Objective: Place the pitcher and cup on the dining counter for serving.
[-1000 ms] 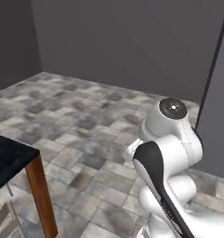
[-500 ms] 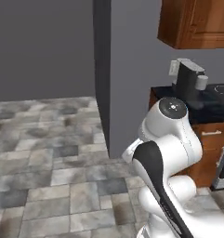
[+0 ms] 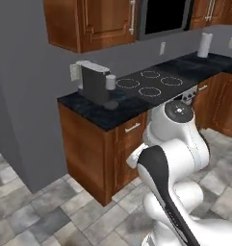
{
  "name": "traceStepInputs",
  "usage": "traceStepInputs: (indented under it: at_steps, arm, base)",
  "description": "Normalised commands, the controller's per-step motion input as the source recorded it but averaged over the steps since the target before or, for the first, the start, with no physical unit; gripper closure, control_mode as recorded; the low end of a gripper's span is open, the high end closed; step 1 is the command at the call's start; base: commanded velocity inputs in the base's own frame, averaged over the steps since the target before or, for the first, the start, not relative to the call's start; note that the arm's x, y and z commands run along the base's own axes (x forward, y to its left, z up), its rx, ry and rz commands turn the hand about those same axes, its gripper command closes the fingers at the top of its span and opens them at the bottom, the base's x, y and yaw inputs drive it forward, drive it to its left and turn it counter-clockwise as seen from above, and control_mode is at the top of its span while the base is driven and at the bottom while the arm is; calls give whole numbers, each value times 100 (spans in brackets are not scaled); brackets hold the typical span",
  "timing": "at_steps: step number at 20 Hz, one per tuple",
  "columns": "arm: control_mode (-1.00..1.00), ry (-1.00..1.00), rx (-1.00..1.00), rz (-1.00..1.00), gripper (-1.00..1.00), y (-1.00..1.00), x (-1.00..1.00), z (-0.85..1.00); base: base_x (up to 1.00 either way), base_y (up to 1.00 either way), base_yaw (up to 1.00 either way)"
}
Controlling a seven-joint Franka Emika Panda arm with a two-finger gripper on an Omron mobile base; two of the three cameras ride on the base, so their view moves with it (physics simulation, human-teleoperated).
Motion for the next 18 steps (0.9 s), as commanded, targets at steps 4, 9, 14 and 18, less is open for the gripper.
traceStepInputs:
  at_steps: [4, 9, 14, 18]
  arm:
    - [100, 0, 0, 0, -100, 0, 0, 0]
    - [100, 0, 0, 0, -100, 0, 0, 0]
    - [100, 0, 0, 0, -100, 0, 0, 0]
    - [100, 0, 0, 0, -100, 0, 0, 0]
  base:
    - [0, -2, -87]
    - [0, -15, -83]
    - [14, -12, -76]
    - [58, 0, -64]
